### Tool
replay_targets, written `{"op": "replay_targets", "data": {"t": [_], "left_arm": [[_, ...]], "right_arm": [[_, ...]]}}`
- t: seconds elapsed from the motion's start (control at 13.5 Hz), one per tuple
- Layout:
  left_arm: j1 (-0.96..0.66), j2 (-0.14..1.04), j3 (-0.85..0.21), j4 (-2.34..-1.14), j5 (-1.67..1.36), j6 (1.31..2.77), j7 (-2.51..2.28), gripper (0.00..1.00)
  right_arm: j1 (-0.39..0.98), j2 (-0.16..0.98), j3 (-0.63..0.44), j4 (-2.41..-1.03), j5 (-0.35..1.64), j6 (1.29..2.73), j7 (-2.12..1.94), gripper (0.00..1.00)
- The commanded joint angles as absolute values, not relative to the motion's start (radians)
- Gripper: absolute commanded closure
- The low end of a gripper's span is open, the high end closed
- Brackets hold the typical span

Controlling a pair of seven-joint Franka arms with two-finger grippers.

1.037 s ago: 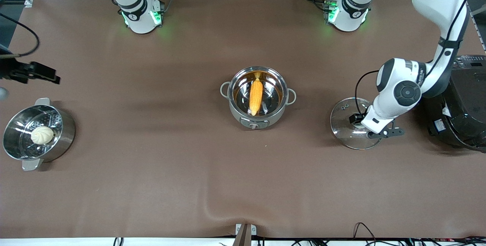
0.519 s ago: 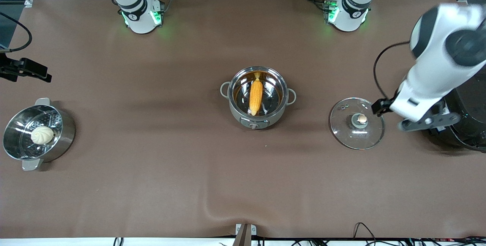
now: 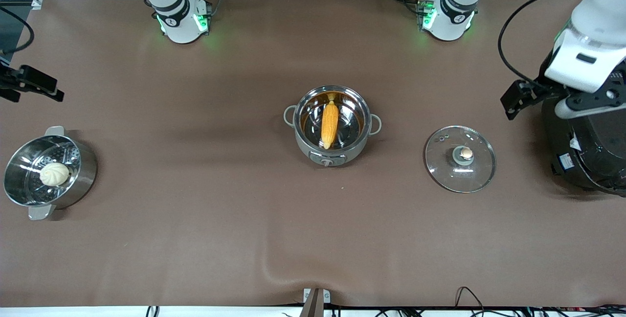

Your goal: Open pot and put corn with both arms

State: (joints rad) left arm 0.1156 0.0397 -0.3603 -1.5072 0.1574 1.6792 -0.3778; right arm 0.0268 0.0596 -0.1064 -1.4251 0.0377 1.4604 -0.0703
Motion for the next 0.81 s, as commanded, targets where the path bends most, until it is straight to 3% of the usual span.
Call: {"op": "replay_targets", "data": {"t": [0.0, 0.74], "left_arm": [[0.040, 0.005, -0.243, -1.522, 0.097, 1.671, -0.292, 0.00], [-0.081, 0.003, -0.109, -1.477, 0.086, 1.528, -0.178, 0.00]], "right_arm": [[0.012, -0.006, -0.098, -1.491, 0.028, 1.509, -0.095, 0.00], [-0.012, -0.020, -0.097, -1.494, -0.026, 1.491, -0.123, 0.00]]}}
